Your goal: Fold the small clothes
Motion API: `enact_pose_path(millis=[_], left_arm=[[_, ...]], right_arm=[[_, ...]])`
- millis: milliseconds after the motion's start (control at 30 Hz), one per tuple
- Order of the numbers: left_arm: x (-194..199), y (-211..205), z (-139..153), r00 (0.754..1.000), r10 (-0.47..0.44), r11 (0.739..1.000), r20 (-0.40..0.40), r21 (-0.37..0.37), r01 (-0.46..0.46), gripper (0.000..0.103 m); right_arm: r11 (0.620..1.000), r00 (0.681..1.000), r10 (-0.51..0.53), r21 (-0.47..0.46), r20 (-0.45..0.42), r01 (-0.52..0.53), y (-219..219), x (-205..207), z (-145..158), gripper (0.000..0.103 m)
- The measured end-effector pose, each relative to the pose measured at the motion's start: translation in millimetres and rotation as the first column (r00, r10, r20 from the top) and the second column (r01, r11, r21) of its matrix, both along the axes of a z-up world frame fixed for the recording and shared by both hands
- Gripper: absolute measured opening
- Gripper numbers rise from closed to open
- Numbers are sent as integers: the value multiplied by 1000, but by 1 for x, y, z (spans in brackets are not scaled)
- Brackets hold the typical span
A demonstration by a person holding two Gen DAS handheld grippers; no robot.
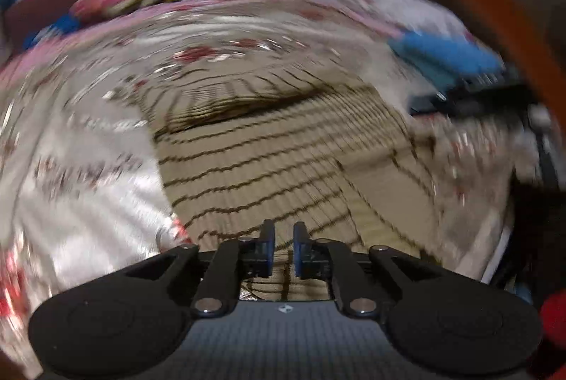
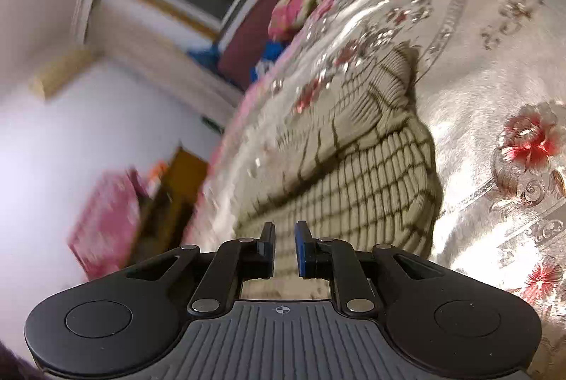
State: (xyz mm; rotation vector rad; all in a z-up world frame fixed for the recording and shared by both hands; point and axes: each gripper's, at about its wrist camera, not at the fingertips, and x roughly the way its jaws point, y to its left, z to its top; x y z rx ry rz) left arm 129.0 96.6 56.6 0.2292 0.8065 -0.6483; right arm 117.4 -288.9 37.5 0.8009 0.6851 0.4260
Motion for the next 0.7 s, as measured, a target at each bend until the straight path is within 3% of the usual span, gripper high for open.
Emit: enact_pose_path(millis=[67, 133, 267, 567, 700], left_arm=[[1, -10, -5, 997, -75, 996, -10, 56, 76, 20], [2, -19, -12, 990, -135, 984, -30, 110, 138, 23], [3, -30, -27, 979, -198, 964, -48, 170, 204, 23], [1, -35, -29, 938, -343, 904, -45, 257, 343, 34], [4, -45, -32, 910, -413, 862, -49, 302, 407, 38]], right_arm=[[992, 998, 55, -109, -7, -56, 15, -1, 4, 17], [961, 992, 124, -249, -12, -123, 32, 0, 8, 23], [830, 960, 279, -501, -7, -245, 67, 2, 16, 35], [618, 875, 472, -666, -110, -417, 107, 27, 1, 40], [584, 857, 494, -676, -143, -449, 111, 34, -5, 42]])
